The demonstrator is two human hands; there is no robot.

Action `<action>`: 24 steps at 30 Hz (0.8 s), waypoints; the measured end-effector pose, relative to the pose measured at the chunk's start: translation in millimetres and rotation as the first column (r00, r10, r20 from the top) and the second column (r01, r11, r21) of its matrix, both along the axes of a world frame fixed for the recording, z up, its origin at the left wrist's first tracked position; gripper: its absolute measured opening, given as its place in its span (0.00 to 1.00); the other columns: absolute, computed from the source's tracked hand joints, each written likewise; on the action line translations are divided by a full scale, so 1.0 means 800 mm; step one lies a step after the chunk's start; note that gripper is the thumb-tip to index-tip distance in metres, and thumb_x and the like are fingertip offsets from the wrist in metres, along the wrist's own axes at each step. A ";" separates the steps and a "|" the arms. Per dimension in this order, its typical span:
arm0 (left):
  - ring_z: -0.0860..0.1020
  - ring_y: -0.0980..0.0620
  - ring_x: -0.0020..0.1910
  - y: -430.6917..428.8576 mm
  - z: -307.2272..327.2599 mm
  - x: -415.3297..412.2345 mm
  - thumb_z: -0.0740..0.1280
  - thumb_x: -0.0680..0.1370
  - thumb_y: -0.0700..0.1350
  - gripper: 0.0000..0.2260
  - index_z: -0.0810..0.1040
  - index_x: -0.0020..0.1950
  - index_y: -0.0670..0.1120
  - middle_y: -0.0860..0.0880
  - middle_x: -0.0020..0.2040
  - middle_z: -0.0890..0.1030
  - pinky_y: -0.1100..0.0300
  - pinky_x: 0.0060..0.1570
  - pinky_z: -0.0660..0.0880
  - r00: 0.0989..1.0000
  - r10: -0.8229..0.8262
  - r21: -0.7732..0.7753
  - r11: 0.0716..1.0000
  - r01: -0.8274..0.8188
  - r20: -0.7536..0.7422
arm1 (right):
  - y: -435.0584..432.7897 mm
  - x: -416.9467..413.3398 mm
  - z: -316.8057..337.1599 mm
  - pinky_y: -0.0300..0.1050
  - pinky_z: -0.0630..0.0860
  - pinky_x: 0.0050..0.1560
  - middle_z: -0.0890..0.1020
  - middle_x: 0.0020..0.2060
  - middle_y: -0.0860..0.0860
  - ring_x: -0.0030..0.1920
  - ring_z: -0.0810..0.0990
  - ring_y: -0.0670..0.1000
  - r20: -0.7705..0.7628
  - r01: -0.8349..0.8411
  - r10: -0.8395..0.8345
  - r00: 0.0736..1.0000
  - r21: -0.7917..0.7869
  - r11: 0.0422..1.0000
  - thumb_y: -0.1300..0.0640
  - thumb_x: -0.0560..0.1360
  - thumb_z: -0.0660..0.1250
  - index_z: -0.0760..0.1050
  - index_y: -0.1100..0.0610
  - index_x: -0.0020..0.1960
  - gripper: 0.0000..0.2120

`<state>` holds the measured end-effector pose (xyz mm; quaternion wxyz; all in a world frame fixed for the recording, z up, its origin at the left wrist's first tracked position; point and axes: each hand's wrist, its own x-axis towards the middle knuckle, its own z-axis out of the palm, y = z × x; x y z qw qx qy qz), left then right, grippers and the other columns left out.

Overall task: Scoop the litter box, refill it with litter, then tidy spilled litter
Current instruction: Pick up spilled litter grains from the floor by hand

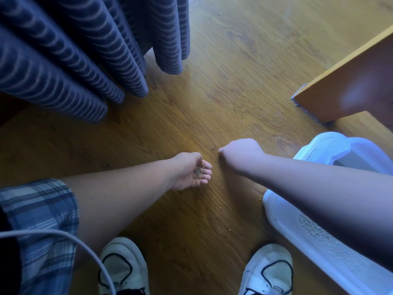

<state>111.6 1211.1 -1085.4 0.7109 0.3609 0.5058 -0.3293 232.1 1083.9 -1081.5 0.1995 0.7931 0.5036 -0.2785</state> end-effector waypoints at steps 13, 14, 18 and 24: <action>0.81 0.44 0.54 -0.007 0.007 -0.005 0.53 0.85 0.45 0.17 0.76 0.61 0.37 0.39 0.54 0.81 0.50 0.54 0.81 0.999 0.026 -0.001 1.000 -0.026 0.024 | 0.001 -0.018 0.025 0.43 0.67 0.30 0.75 0.29 0.48 0.34 0.74 0.53 -0.340 0.367 -0.290 0.895 0.187 0.911 0.51 0.73 0.63 0.68 0.52 0.35 0.10; 0.80 0.43 0.55 -0.007 0.007 -0.006 0.53 0.85 0.45 0.17 0.76 0.62 0.37 0.39 0.55 0.80 0.50 0.53 0.81 0.997 0.054 -0.026 0.998 -0.053 0.049 | 0.003 -0.028 0.034 0.43 0.70 0.30 0.76 0.30 0.48 0.33 0.75 0.52 -0.402 0.365 -0.264 0.877 0.201 0.909 0.50 0.73 0.63 0.70 0.52 0.36 0.09; 0.81 0.42 0.55 -0.006 0.008 -0.012 0.53 0.85 0.46 0.17 0.76 0.65 0.39 0.38 0.57 0.80 0.53 0.48 0.81 0.996 0.049 -0.092 0.995 -0.041 0.081 | 0.001 -0.039 0.046 0.45 0.75 0.35 0.79 0.35 0.46 0.36 0.78 0.50 -0.399 0.261 -0.173 0.901 0.177 0.949 0.46 0.74 0.58 0.72 0.48 0.45 0.07; 0.81 0.47 0.47 -0.002 0.006 -0.011 0.53 0.85 0.46 0.18 0.79 0.59 0.39 0.41 0.49 0.81 0.54 0.48 0.81 1.000 -0.031 0.039 0.999 0.031 -0.002 | -0.007 0.004 0.010 0.47 0.75 0.37 0.74 0.35 0.47 0.37 0.76 0.55 -0.020 0.126 -0.124 0.992 0.108 0.986 0.45 0.82 0.55 0.69 0.53 0.49 0.13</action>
